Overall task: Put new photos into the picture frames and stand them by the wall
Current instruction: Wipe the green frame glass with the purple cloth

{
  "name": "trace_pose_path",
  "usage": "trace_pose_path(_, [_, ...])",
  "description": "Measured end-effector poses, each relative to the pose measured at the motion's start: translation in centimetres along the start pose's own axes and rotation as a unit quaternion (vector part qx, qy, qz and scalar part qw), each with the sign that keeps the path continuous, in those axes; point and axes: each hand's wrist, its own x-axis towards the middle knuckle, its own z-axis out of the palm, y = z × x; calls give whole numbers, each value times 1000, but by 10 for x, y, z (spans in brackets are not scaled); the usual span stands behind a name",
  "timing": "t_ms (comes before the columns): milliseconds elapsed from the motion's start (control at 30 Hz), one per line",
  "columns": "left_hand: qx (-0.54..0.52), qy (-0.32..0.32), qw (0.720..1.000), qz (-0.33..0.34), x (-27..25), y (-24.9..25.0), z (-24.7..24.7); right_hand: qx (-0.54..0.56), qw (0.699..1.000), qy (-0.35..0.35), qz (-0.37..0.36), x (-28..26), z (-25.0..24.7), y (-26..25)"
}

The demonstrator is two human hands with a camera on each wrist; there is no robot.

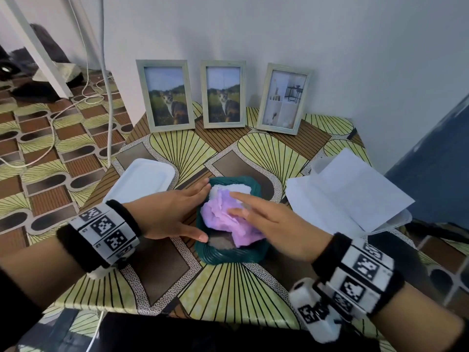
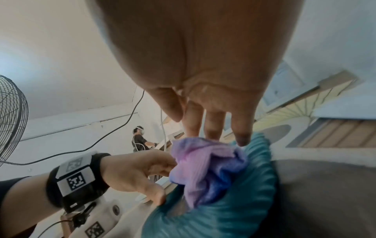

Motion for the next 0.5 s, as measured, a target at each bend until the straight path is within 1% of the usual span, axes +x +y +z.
trace_pose_path(67, [5, 24, 1000, 13, -3, 4, -7, 8, 998, 68, -16, -10, -7, 11])
trace_pose_path(100, [-11, 40, 999, 22, -5, 7, -13, 4, 996, 92, -16, -15, -10, 16])
trace_pose_path(167, [-64, 79, 995, 22, -13, 13, -25, -28, 994, 109, -10, -21, -16, 25])
trace_pose_path(200, [-84, 101, 991, 15, -17, 18, -31, -67, 993, 102, -5, -22, -18, 29])
trace_pose_path(233, [-99, 123, 987, 5, -21, 25, -36, -112, 991, 78, 2, -22, -19, 32])
trace_pose_path(300, [-122, 148, 981, -7, -28, 44, -39, -190, 982, -2, 7, -19, -18, 37])
trace_pose_path(333, [-119, 144, 982, -6, -29, 54, -38, -215, 976, -38, 6, -16, -18, 39])
trace_pose_path(367, [-106, 126, 986, -7, -28, 65, -34, -233, 971, -62, 4, -13, -17, 40])
trace_pose_path(467, [-57, 27, 997, -41, -14, 93, -16, -258, 960, -105, -1, -7, -15, 41])
trace_pose_path(500, [-40, 7, 998, -49, -7, 99, -11, -263, 958, -116, -5, -6, -15, 42])
